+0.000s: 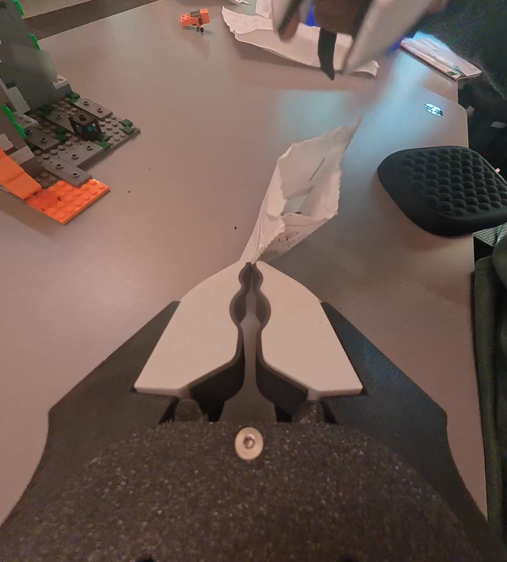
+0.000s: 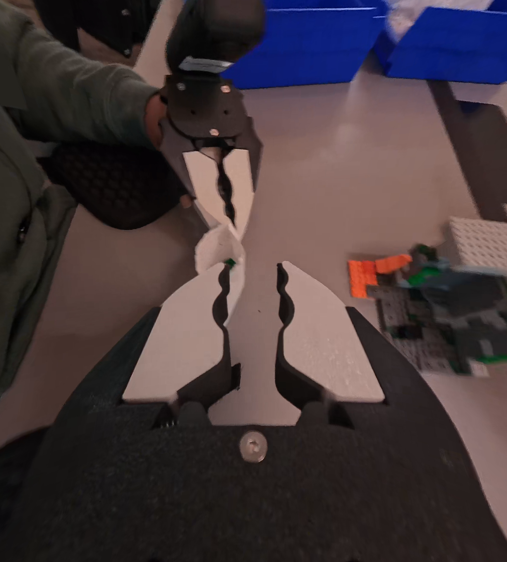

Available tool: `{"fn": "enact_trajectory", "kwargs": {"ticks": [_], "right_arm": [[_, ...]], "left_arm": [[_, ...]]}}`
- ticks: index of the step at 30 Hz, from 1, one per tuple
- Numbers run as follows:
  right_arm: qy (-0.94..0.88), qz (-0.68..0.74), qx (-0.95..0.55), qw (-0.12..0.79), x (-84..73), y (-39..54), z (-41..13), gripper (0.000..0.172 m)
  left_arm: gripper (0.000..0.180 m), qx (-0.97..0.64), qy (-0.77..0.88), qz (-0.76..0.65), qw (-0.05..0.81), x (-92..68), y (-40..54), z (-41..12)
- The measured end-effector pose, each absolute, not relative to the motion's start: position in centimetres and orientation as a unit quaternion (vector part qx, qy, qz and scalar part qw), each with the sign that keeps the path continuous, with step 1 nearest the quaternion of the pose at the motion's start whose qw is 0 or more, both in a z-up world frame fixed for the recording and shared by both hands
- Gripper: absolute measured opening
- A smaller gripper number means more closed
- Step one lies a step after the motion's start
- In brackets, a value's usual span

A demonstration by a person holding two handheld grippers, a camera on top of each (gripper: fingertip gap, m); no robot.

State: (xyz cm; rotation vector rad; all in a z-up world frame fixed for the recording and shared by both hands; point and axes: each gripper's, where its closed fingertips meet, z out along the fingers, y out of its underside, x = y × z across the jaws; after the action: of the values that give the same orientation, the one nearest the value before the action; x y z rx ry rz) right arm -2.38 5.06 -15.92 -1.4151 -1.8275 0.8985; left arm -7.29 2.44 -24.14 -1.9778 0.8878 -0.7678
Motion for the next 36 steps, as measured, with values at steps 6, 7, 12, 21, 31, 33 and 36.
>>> {"fn": "enact_trajectory", "kwargs": {"ticks": [6,7,12,21,31,33,36], "right_arm": [[-0.579,0.279,-0.664,0.382,6.7,16.2,-15.9,0.026],[-0.552,0.261,-0.692,0.385,8.9,18.6,-16.5,0.025],[-0.388,0.157,-0.817,0.398,20.1,29.5,-19.2,0.019],[-0.37,0.066,-0.875,0.306,26.1,33.8,-25.5,0.03],[-0.396,0.039,-0.865,0.307,24.3,35.0,-26.8,0.012],[-0.404,0.056,-0.856,0.319,23.0,34.1,-25.6,0.012],[-0.422,0.102,-0.833,0.343,19.7,31.1,-23.3,0.012]], "left_arm": [[0.0,-0.784,0.355,-0.302,0.41,-7.3,2.4,-24.1],[0.0,-0.784,0.356,-0.302,0.41,-7.3,2.3,-24.1],[0.0,-0.782,0.358,-0.297,0.415,-7.2,2.4,-24.1],[0.0,-0.78,0.355,-0.295,0.423,-7.2,2.6,-24.1],[0.0,-0.781,0.345,-0.302,0.423,-7.3,2.8,-24.0],[0.0,-0.782,0.342,-0.304,0.422,-7.4,2.8,-24.0],[0.0,-0.786,0.332,-0.306,0.422,-7.5,3.1,-24.0]]}}
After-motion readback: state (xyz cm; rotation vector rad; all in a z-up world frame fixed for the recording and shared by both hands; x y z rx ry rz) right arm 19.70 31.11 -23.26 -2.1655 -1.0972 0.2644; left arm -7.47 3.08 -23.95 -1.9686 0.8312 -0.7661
